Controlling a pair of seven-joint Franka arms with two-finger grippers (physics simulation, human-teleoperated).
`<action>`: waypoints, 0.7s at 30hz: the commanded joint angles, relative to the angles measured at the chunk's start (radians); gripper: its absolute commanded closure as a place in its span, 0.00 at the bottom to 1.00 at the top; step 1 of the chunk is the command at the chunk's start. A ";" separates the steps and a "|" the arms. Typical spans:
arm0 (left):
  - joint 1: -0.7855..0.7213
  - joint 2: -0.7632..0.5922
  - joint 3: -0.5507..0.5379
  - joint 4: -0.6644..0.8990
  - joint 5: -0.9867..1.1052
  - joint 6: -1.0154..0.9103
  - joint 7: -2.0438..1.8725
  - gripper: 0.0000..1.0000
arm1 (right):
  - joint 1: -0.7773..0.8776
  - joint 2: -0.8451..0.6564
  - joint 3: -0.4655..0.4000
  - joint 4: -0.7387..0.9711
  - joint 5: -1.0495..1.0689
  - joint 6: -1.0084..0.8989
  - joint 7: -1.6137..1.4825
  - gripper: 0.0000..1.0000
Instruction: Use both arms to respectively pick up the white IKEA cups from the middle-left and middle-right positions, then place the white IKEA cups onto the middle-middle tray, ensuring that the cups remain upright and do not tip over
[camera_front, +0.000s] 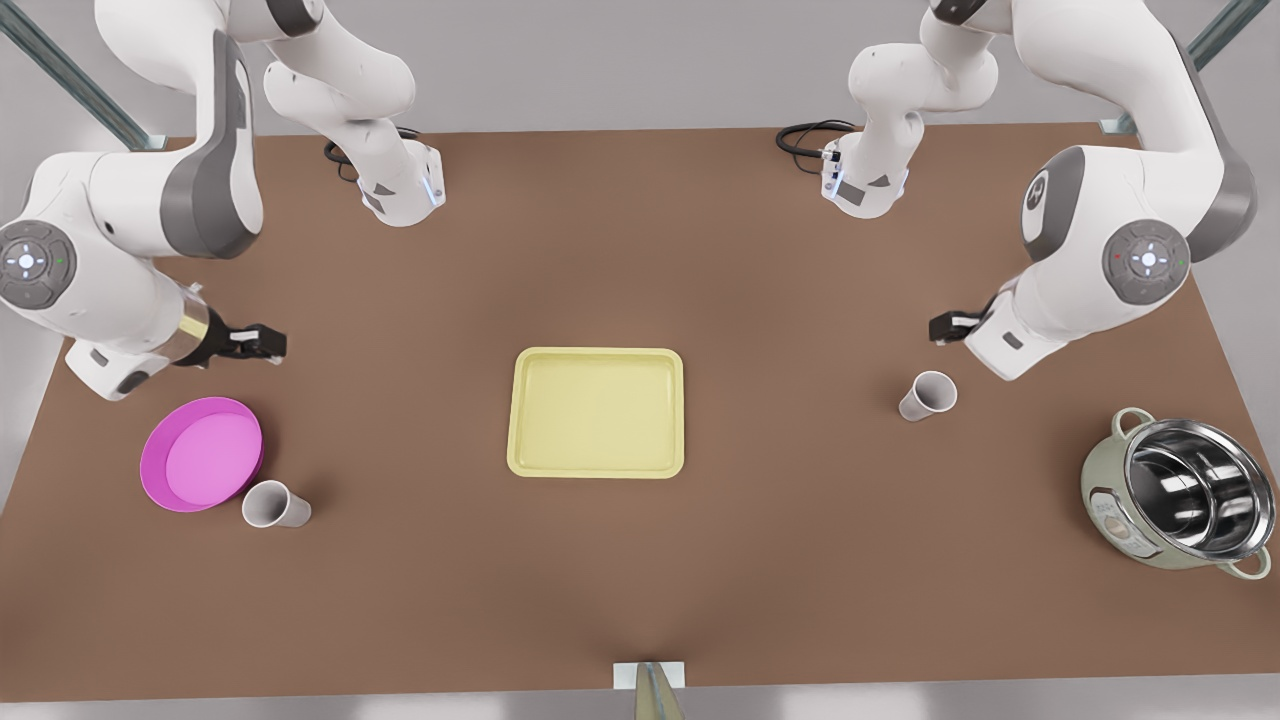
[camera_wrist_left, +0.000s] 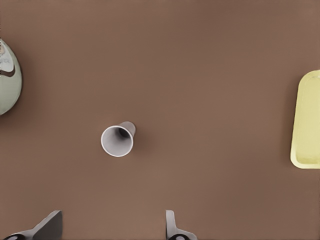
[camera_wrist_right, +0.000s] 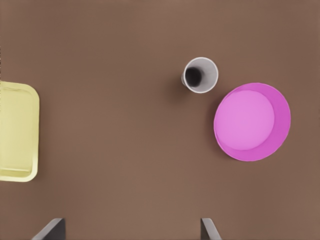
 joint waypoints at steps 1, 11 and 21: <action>0.000 -0.001 0.000 0.000 -0.005 0.088 -0.134 0.00 | 0.000 -0.002 -0.001 0.000 0.003 0.072 -0.035 0.00; 0.046 0.071 0.143 -0.428 -0.063 0.586 0.029 0.00 | -0.224 0.460 -0.001 0.154 0.024 0.327 -0.165 0.00; 0.052 0.066 0.187 -0.604 -0.062 0.660 0.033 0.00 | -0.244 0.598 0.004 0.138 0.079 0.584 -0.156 0.00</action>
